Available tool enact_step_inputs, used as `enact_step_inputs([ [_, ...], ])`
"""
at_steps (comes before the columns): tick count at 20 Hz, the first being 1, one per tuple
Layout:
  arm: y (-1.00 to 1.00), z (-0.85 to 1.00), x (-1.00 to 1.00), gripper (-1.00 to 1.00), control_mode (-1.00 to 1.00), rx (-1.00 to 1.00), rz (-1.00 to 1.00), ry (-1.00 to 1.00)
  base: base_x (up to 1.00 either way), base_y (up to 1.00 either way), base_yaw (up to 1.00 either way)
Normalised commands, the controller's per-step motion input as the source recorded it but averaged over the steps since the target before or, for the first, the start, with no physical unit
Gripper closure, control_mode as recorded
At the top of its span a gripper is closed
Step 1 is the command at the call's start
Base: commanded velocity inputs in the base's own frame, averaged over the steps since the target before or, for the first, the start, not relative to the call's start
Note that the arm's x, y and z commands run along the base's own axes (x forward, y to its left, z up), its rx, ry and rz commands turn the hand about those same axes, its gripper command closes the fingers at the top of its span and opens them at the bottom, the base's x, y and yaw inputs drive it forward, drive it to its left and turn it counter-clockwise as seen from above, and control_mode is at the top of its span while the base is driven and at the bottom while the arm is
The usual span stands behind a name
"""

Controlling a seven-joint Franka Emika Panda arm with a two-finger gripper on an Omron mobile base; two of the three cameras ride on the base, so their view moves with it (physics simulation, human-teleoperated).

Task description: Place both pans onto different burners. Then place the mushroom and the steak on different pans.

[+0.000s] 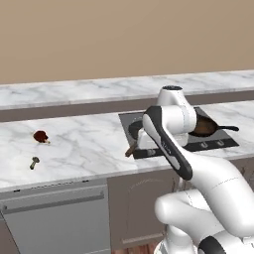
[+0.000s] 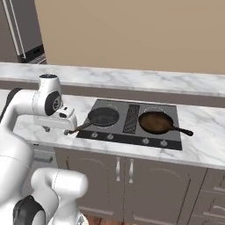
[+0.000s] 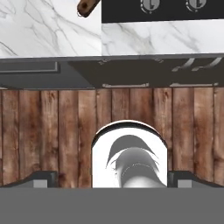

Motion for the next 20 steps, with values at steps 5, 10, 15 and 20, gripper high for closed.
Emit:
enact_step_inputs([
  [5,0.0,0.0,0.0,-1.0,1.0,0.0,0.0,0.0,0.16,0.37,0.0],
  [10,0.0,0.0,0.0,-1.0,1.0,0.0,0.0,0.0,0.27,0.48,0.0],
  [15,0.0,0.0,0.0,-1.0,1.0,0.0,0.0,0.0,0.34,0.16,0.0],
  [20,0.0,0.0,0.0,-1.0,1.0,0.0,0.0,0.0,0.29,-0.1,0.0],
])
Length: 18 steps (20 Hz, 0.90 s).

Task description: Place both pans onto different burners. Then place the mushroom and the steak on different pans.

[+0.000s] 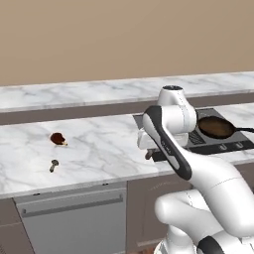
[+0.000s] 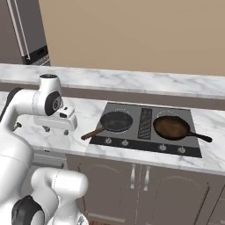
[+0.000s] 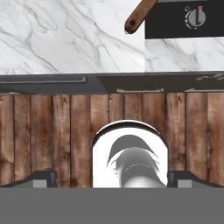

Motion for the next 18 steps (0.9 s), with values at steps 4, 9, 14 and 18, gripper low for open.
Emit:
enact_step_inputs([
  [4,0.0,0.0,0.0,-1.0,1.0,0.0,0.0,0.0,0.2,-0.26,0.0],
  [9,0.0,0.0,0.0,-1.0,1.0,0.0,0.0,0.0,0.27,-0.29,-0.06],
  [14,0.0,0.0,0.0,-1.0,1.0,0.0,0.0,0.0,0.34,-0.2,-0.01],
  [18,0.0,0.0,0.0,-1.0,1.0,0.0,0.0,0.0,0.58,-0.05,0.03],
])
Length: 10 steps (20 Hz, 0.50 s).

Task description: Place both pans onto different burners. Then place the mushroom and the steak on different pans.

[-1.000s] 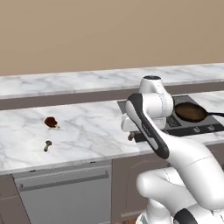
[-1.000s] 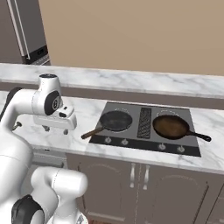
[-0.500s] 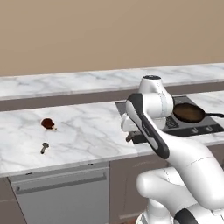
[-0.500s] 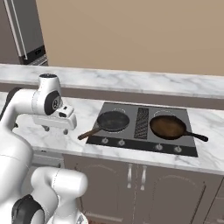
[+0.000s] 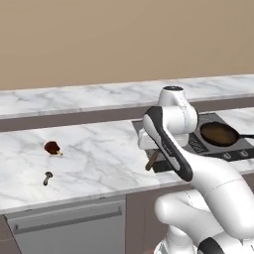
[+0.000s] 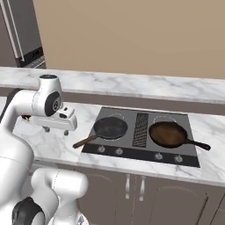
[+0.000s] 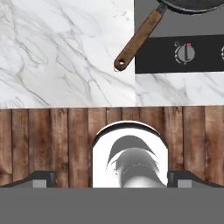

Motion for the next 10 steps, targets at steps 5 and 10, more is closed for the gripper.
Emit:
enact_step_inputs([
  [5,0.0,0.0,0.0,-1.0,1.0,0.0,0.0,0.0,0.55,-0.08,0.11],
  [10,0.0,0.0,0.0,-1.0,1.0,0.0,0.0,0.0,0.41,-0.17,0.11],
])
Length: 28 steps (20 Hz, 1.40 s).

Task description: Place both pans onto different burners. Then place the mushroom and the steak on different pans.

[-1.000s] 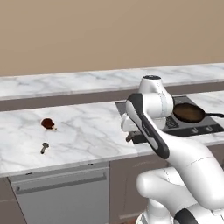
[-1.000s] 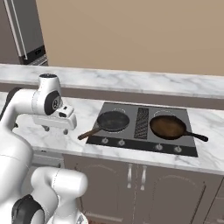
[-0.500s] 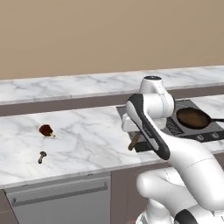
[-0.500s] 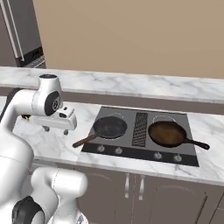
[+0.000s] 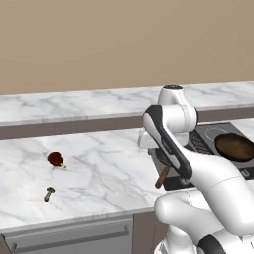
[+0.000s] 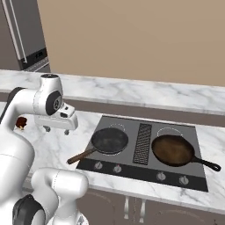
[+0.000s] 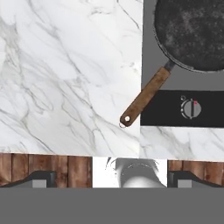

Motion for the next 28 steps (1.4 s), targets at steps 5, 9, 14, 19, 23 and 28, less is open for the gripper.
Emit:
enact_step_inputs([
  [5,0.0,0.0,0.0,-1.0,1.0,0.0,0.0,0.0,0.17,-0.18,0.05],
  [9,0.0,0.0,0.0,-1.0,1.0,0.0,0.0,0.0,0.0,-0.22,-0.01],
  [14,0.0,0.0,0.0,-1.0,1.0,0.0,0.0,0.0,0.0,-0.14,-0.11],
  [19,0.0,0.0,0.0,-1.0,1.0,0.0,0.0,0.0,0.01,-0.08,-0.13],
  [23,0.0,0.0,0.0,-1.0,1.0,0.0,0.0,0.0,0.08,-0.01,-0.11],
  [28,0.0,0.0,0.0,-1.0,1.0,0.0,0.0,0.0,0.06,0.0,-0.06],
])
